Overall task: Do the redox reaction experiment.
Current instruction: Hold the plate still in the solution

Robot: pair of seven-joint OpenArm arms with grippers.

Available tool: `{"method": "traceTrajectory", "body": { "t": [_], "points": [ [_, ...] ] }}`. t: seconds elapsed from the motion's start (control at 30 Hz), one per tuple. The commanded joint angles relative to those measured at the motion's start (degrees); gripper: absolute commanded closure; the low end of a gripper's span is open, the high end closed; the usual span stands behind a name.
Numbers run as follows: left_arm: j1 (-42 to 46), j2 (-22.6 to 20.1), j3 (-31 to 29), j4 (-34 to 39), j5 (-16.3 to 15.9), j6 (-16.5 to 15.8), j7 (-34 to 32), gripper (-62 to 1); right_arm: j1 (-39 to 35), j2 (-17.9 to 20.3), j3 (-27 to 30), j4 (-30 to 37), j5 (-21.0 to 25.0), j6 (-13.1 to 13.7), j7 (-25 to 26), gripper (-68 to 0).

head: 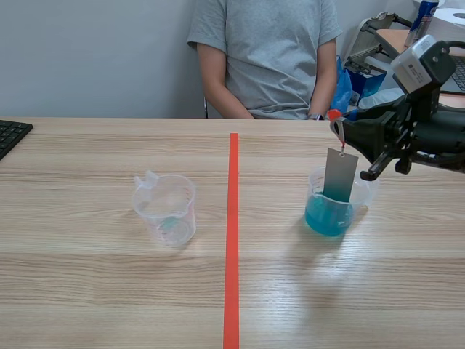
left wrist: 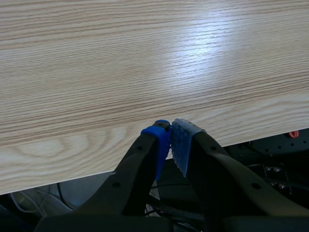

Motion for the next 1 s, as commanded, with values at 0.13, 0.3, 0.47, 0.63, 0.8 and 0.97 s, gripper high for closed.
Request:
{"method": "traceTrajectory", "body": {
  "t": [0.13,0.3,0.47,0.63,0.8,0.97],
  "points": [
    [0.00,0.13,-0.48,0.39,0.00,-0.11,-0.57,-5.1,0.83,0.92,0.42,0.81,-0.02,0.07,0.20,-1.5],
    [0.00,0.13,-0.48,0.39,0.00,-0.11,-0.57,-5.1,0.83,0.92,0.42,0.81,-0.02,0.07,0.20,-1.5],
    [0.00,0.13,-0.48,0.39,0.00,-0.11,-0.57,-5.1,0.83,0.94,0.44,0.81,0.00,0.07,0.20,-1.5],
    [0.00,0.13,-0.48,0.39,0.00,-0.11,-0.57,-5.1,0.81,1.09,0.57,0.92,0.00,0.22,0.17,-1.5],
    [0.00,0.13,-0.48,0.39,0.00,-0.11,-0.57,-5.1,0.55,1.18,1.97,1.77,0.02,0.24,0.02,-1.5],
    [0.00,0.13,-0.48,0.39,0.00,-0.11,-0.57,-5.1,0.35,1.40,3.43,4.66,0.02,0.28,-0.94,-1.5]
  ]
}}
